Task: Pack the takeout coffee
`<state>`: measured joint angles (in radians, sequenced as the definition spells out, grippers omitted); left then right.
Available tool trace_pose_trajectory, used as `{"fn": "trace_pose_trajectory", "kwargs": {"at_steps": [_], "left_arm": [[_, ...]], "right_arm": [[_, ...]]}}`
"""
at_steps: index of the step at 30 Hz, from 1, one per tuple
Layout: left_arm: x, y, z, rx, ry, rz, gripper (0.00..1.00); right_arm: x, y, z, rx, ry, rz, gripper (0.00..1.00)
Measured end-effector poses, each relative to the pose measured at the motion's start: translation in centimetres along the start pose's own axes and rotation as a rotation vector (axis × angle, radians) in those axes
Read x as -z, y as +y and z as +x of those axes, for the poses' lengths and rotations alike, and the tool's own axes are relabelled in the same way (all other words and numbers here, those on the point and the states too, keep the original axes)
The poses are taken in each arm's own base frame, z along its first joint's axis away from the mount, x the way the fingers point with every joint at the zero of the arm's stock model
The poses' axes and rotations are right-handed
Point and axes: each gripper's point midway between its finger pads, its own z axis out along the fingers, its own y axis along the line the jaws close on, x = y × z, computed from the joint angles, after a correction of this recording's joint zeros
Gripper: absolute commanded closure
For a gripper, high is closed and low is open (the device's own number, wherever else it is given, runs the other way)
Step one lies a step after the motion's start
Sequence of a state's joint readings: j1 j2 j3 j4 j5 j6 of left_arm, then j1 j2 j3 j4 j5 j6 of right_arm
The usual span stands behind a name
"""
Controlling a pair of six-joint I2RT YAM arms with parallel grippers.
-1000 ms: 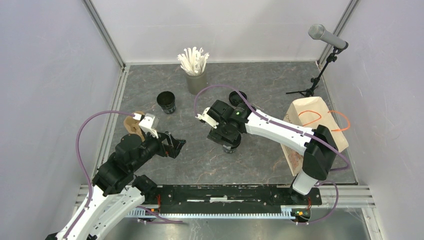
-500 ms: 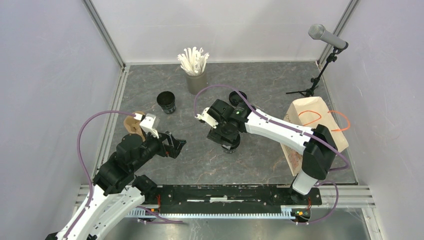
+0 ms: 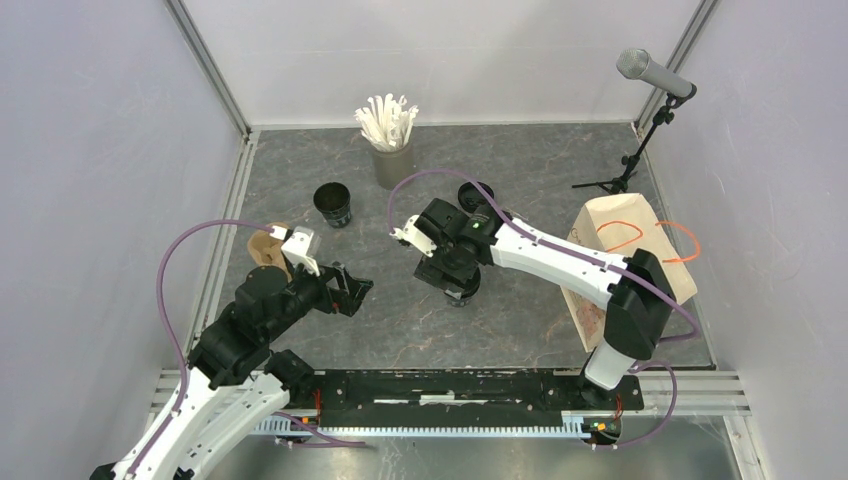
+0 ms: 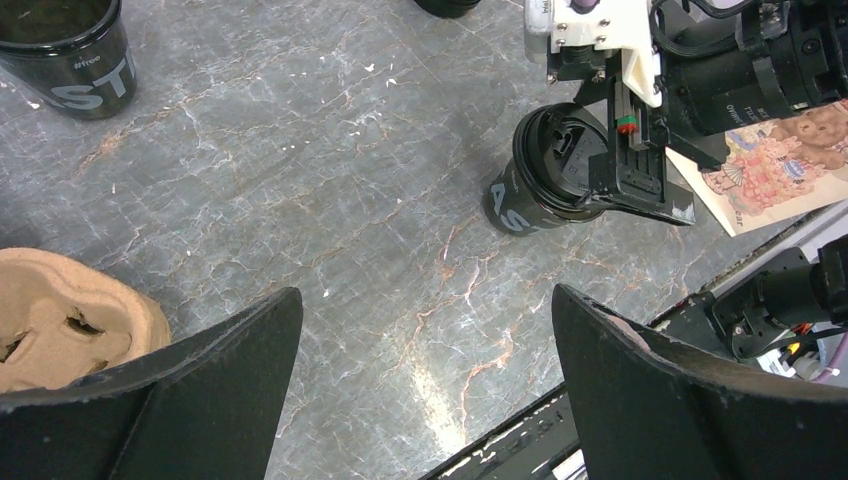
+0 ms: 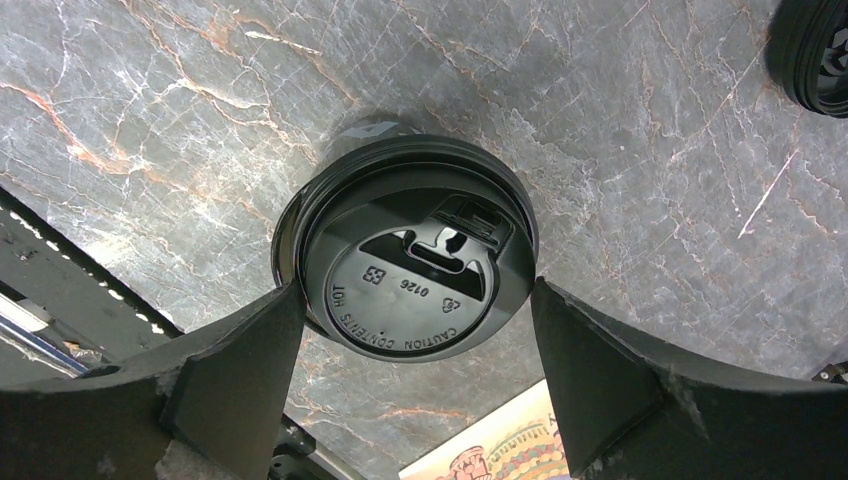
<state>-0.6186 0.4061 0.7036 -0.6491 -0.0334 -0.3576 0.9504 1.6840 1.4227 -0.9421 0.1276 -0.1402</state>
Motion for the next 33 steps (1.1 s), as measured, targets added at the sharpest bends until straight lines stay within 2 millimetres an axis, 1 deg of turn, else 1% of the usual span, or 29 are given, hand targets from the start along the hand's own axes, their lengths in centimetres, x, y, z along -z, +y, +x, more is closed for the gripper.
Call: {"fn": "trace_pose_trajectory", "kwargs": {"at_steps": [6,11,17,20,24,26,28,30,33], "left_arm": [[-0.1,0.0,0.1,0.000,0.006,-0.002,0.00],[-0.3,0.1,0.2,0.000,0.014,-0.005,0.00],[-0.4,0.1,0.4,-0.001,0.024,-0.008,0.00],[-0.5,0.0,0.5,0.000,0.028,0.000,0.00],[-0.8,-0.7,0.5,0.012,0.035,0.035,0.02],[-1.6,-1.7,0.5,0.053,0.041,0.076,0.05],[-3.0,-2.7,1.1,0.111,0.060,0.126,0.09],[-4.7,-3.6,2.4,0.180,0.098,0.168,0.09],[-7.4,-4.1,4.8,0.258,0.185,0.186,0.07]], "right_arm": [[0.3,0.0,0.0,0.000,-0.006,0.000,0.09],[0.8,0.1,0.2,0.007,-0.017,-0.011,0.10],[1.5,0.0,0.0,0.010,-0.040,-0.009,0.11],[2.1,-0.1,-0.3,0.005,-0.075,-0.005,0.12],[3.1,-0.5,-0.6,-0.034,-0.165,0.006,0.16],[3.5,-1.0,-0.4,-0.080,-0.221,0.017,0.21],[3.5,-1.7,-0.2,-0.134,-0.274,0.035,0.25],[3.2,-2.2,0.1,-0.182,-0.311,0.049,0.28],[2.4,-2.8,0.6,-0.244,-0.344,0.061,0.30]]}}
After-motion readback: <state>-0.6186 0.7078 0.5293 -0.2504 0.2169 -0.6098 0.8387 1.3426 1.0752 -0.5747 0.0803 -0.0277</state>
